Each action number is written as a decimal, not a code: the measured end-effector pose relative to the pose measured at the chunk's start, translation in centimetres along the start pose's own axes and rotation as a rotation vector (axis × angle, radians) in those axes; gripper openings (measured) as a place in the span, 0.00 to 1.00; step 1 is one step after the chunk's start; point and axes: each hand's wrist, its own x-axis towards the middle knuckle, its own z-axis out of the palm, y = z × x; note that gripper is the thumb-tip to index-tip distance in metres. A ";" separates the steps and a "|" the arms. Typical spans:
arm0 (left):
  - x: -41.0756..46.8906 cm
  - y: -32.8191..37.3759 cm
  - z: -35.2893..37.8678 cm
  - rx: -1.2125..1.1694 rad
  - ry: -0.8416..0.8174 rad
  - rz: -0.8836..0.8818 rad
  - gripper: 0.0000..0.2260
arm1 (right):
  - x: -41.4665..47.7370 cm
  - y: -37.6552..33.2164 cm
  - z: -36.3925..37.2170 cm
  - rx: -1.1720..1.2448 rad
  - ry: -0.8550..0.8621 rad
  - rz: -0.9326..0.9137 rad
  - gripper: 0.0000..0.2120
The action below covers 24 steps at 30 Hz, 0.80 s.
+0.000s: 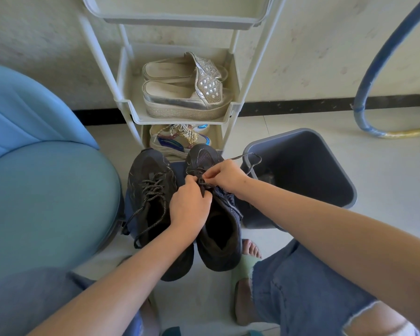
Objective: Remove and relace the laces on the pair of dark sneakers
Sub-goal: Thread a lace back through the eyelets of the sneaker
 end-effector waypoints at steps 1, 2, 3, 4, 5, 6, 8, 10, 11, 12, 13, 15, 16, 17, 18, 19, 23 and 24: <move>0.0 0.1 0.0 0.006 -0.004 0.007 0.16 | 0.0 0.0 0.1 0.016 0.006 0.010 0.06; 0.0 0.1 -0.1 0.001 -0.005 0.007 0.17 | 0.0 0.0 0.1 0.028 0.011 0.017 0.06; 0.1 0.1 -0.1 -0.028 -0.002 -0.003 0.17 | 0.1 -0.1 0.0 0.035 0.012 0.025 0.06; 0.2 0.1 -0.4 -0.082 -0.003 -0.022 0.15 | 0.1 -0.2 0.0 0.035 0.008 0.031 0.06; 0.6 0.0 -0.4 -0.141 -0.002 -0.042 0.14 | 0.1 -0.3 -0.1 0.026 0.000 0.029 0.07; 1.0 -0.3 -0.6 -0.173 0.008 -0.050 0.13 | 0.0 -0.4 -0.2 0.011 -0.015 0.017 0.07; 1.9 -0.9 -0.7 -0.149 0.040 -0.013 0.10 | 0.0 -0.6 -0.4 -0.042 -0.053 -0.026 0.07; 2.5 -1.3 -0.8 -0.075 0.081 0.029 0.07 | 0.1 -1.0 -0.9 -0.122 -0.045 -0.062 0.06; 3.0 -1.4 -1.0 -0.060 0.090 0.030 0.05 | 0.2 -1.2 -1.4 -0.152 -0.011 -0.075 0.06; 3.4 -1.5 -1.2 -0.076 0.110 0.016 0.04 | 0.4 -1.3 -2.0 -0.164 0.043 -0.089 0.07; 4.1 -1.7 -1.4 -0.116 0.136 -0.002 0.04 | 0.5 -1.4 -2.7 -0.158 0.099 -0.103 0.08; 5.1 -1.8 -2.4 -0.290 0.219 0.009 0.04 | 0.5 -1.3 -4.2 -0.092 0.151 -0.102 0.07; 5.5 -1.8 -3.0 -0.445 0.260 0.027 0.04 | 0.4 -1.1 -4.9 -0.059 0.140 -0.086 0.06; 5.8 -1.5 -3.9 -0.645 0.285 0.030 0.04 | 0.3 -0.8 -5.5 -0.051 0.110 -0.073 0.06; 6.0 -1.2 -5.0 -0.846 0.306 0.015 0.05 | 0.3 -0.5 -6.0 -0.070 0.075 -0.066 0.07; 6.3 -0.9 -6.3 -0.994 0.356 -0.012 0.06 | 0.3 -0.3 -6.4 -0.096 0.044 -0.067 0.07; 7.6 -1.2 -10.5 -1.126 0.557 -0.073 0.07 | 0.5 -0.1 -6.9 -0.122 0.002 -0.063 0.08; 7.6 -1.2 -11.0 -0.964 0.516 -0.050 0.06 | 0.5 -0.1 -6.8 -0.148 -0.006 -0.064 0.08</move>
